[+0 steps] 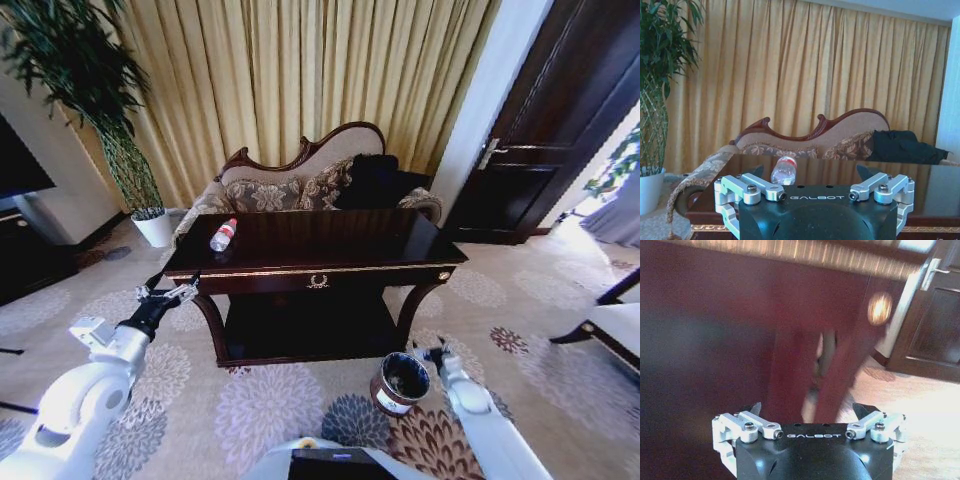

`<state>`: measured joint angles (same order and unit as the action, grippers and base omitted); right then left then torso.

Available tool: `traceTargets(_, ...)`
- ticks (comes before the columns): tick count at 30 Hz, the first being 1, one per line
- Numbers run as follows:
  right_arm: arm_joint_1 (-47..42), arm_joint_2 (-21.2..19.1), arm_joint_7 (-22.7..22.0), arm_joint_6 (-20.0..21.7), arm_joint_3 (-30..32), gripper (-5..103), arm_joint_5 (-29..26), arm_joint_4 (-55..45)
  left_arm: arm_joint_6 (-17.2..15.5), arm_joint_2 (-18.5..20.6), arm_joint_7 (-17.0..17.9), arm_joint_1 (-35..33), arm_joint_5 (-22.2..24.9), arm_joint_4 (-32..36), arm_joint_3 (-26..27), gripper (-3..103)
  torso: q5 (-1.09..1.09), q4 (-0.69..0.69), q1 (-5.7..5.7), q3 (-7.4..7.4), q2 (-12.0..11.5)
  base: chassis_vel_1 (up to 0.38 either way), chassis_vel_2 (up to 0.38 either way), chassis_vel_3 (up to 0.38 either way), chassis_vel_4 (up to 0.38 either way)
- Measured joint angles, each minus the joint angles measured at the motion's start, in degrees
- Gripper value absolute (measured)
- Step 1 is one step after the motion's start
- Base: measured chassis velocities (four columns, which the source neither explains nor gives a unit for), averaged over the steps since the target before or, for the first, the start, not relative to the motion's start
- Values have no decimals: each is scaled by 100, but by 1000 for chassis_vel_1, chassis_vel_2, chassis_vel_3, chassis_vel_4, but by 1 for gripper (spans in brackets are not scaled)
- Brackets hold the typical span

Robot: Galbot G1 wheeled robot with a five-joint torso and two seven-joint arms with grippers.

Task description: Move to the front of the table and place the trash on the table into the trash bin.

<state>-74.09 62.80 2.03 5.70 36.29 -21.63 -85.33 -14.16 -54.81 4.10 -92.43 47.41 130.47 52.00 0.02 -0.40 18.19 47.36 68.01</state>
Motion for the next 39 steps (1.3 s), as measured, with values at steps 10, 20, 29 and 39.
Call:
traceTargets(10, -19, -297, -851, 712, -224, 100, -1323, -2905, 28, -23, 0, 66, 4, 33, -39, 100, -3, 0, 0, 0, 0, 0, 0, 0, 0)
traceTargets(20, 230, -387, -1143, 760, -496, 100, -1009, -3264, 101, -21, -3, 77, 37, 59, 69, 100, -1, 0, 0, 0, 0, 0, 0, 0, 0)
traceTargets(29, 49, -377, -1014, 892, -558, 100, -975, -3260, 103, -19, -10, 101, 40, 66, 57, 100, 0, 0, -1, -1, 1, 0, 0, 0, 0)
traceTargets(39, 148, -359, -996, 893, -755, 100, -953, -3213, 104, -27, -13, 13, 37, 90, 148, 100, -1, 1, -2, -1, 1, -104, 106, 111, -94)
